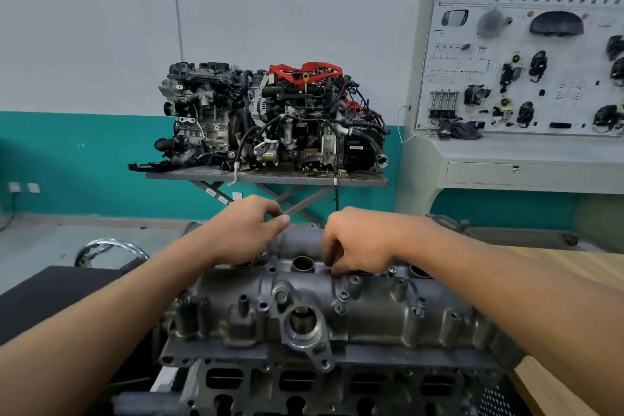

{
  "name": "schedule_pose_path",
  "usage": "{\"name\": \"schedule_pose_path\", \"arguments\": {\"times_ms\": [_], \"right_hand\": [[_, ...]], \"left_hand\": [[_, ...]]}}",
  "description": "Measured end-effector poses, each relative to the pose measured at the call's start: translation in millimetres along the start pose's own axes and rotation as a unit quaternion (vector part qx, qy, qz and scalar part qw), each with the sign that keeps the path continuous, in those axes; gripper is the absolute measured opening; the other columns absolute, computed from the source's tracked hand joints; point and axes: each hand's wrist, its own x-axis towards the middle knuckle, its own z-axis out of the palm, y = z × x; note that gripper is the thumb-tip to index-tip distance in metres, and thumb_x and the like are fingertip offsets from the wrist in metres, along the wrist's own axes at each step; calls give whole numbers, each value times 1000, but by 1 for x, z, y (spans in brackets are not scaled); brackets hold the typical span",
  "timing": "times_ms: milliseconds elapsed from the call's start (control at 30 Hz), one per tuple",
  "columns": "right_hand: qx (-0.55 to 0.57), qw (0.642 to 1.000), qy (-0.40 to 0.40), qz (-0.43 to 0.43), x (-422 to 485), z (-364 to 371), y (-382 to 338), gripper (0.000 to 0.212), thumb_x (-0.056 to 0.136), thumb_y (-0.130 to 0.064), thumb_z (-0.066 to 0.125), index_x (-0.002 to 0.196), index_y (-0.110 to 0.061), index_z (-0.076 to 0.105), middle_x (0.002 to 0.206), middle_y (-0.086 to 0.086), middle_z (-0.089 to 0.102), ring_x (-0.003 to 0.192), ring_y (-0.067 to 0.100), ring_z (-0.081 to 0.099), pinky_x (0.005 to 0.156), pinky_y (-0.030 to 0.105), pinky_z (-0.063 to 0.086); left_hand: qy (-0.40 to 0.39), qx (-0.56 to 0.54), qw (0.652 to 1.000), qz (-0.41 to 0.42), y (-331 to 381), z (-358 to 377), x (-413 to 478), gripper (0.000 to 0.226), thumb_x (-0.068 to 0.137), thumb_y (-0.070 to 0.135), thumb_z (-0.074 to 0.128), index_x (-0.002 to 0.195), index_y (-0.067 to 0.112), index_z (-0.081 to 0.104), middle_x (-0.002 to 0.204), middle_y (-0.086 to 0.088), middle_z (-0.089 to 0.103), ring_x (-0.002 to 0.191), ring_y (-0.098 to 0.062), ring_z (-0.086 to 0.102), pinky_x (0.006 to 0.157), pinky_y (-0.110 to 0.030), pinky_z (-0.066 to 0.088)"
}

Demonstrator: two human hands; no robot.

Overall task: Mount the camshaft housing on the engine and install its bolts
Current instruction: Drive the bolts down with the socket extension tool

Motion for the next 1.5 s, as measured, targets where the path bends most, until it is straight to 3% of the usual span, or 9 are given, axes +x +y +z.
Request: {"name": "schedule_pose_path", "arguments": {"times_ms": [133, 467, 600, 833, 1000, 1167, 1267, 1400, 1500], "right_hand": [[-48, 999, -3, 3, 4, 2, -3, 20, 88, -29, 67, 82, -12, 75, 75, 7, 70, 75, 25, 63, 71, 39, 56], [-119, 990, -4, 82, 10, -9, -10, 51, 96, -55, 46, 70, -12, 54, 67, -1, 50, 64, 24, 54, 53, 30, 35], [-106, 992, -53, 33, 8, -30, -11, 30, 88, -46, 66, 88, -17, 76, 79, 0, 72, 76, 20, 65, 64, 30, 51], [-117, 991, -72, 1, 14, -11, -14, 15, 87, -23, 68, 92, -10, 74, 83, 9, 72, 73, 27, 64, 68, 38, 58], [-142, 987, -57, 53, 16, -3, -14, 38, 98, -42, 51, 81, -9, 61, 74, 5, 54, 58, 18, 48, 48, 29, 33], [-64, 994, 73, 41, 17, -20, -15, 40, 94, -43, 54, 66, -15, 58, 65, 1, 56, 62, 21, 56, 59, 36, 51], [89, 983, 156, -26, 25, -37, -23, 16, 89, -32, 65, 85, -22, 76, 74, 6, 70, 67, 16, 60, 66, 31, 53], [266, 948, 139, -102, 30, -45, -35, 12, 89, -15, 68, 82, -16, 78, 74, 21, 68, 53, 15, 39, 51, 26, 37], [366, 915, 142, -96, 30, -44, -34, 8, 90, -11, 70, 88, -9, 78, 60, 1, 64, 51, 8, 46, 48, 24, 44]], "left_hand": [[20, -17, 1000, -5, -6, 6, -2, 26, 101, 35, 51, 94, 19, 70, 86, -5, 72, 78, -18, 65, 75, -34, 51], [50, 12, 999, 11, -10, 12, -6, 23, 101, 35, 51, 95, 19, 67, 89, 1, 66, 81, -17, 57, 68, -30, 37], [36, 8, 999, -3, -8, 13, -5, 27, 101, 40, 49, 80, 26, 60, 76, 6, 61, 72, -11, 55, 61, -30, 36], [53, -30, 997, -49, -3, 6, -10, 35, 97, 27, 41, 80, 5, 63, 79, -8, 66, 78, -25, 60, 73, -39, 47], [52, -26, 997, -60, 0, 5, -12, 33, 95, 22, 38, 74, 7, 58, 78, -8, 63, 77, -26, 57, 69, -37, 44], [30, -157, 985, -64, 0, -3, -10, 18, 98, 15, 48, 88, 16, 63, 71, 1, 62, 64, -15, 53, 54, -29, 37], [-31, -316, 947, -37, -4, -12, -12, 10, 100, 20, 55, 107, 15, 60, 68, 0, 69, 48, -7, 41, 43, -20, 33], [-50, -466, 883, -21, -16, -23, -17, 18, 98, 21, 58, 112, 10, 61, 68, -4, 63, 42, -2, 32, 35, -13, 24], [-55, -509, 859, -9, -24, -28, -21, 33, 89, 33, 64, 114, 12, 63, 69, -6, 64, 40, -2, 29, 34, -12, 23]]}}
